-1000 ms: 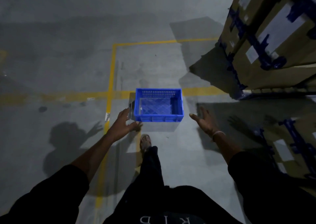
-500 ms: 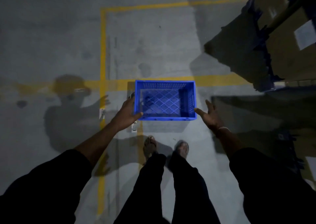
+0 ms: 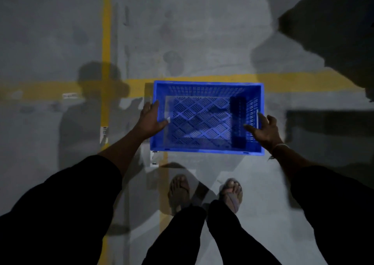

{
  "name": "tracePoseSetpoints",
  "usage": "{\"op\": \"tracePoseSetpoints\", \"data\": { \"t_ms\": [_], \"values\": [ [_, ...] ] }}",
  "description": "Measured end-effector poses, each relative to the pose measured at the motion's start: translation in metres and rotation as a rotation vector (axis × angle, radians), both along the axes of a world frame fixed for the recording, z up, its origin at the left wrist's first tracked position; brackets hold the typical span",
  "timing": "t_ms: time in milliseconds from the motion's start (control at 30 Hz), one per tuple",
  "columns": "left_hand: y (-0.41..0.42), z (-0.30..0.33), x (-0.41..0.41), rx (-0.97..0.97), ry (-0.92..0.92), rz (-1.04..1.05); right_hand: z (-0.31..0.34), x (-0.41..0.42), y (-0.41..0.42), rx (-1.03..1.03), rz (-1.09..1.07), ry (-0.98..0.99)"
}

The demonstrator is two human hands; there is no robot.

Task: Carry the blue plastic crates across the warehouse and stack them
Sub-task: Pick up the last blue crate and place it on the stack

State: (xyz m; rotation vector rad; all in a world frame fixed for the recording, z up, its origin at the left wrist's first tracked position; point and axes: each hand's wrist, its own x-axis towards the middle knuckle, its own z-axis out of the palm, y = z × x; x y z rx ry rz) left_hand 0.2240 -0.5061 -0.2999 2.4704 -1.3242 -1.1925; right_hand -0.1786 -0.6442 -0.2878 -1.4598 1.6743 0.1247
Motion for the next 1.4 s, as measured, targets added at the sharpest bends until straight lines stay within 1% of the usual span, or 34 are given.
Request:
{"op": "tracePoseSetpoints", "data": {
  "t_ms": [167,300,433,567,733,833,967,1067,1167,1267,1367,1400],
  "values": [
    [-0.025,-0.081,0.014,0.065,-0.016,0.101,-0.081,0.003,-0.035,-0.065,0.037,0.036],
    [-0.032,-0.123,0.011,0.062,-0.003,0.209,-0.118,0.006,-0.058,-0.055,-0.016,0.050],
    [-0.040,-0.125,0.007,0.085,-0.026,0.298,-0.130,0.003,-0.069,-0.069,0.001,0.080],
    [-0.036,-0.099,0.008,0.042,-0.018,0.264,-0.107,-0.009,-0.066,-0.101,-0.006,0.064],
    [-0.037,-0.022,0.001,0.000,-0.026,0.164,-0.035,-0.031,-0.059,-0.150,-0.003,0.055],
    [-0.041,0.039,-0.005,-0.018,-0.050,0.102,0.025,-0.043,-0.056,-0.197,-0.001,0.041],
    [-0.044,0.138,-0.008,-0.051,-0.055,-0.043,0.130,-0.060,-0.043,-0.249,0.027,0.062],
    [-0.044,0.217,-0.011,-0.082,-0.090,-0.136,0.212,-0.073,-0.029,-0.291,0.069,0.093],
    [-0.043,0.292,-0.014,-0.124,-0.134,-0.241,0.290,-0.087,-0.006,-0.376,0.062,0.098],
    [-0.043,0.371,-0.021,-0.173,-0.173,-0.359,0.366,-0.096,0.023,-0.419,0.013,0.100],
    [-0.040,0.443,-0.035,-0.199,-0.259,-0.425,0.430,-0.106,0.055,-0.453,-0.131,0.083],
    [-0.035,0.460,-0.041,-0.215,-0.256,-0.425,0.442,-0.113,0.070,-0.465,-0.172,0.074]
  ]
}}
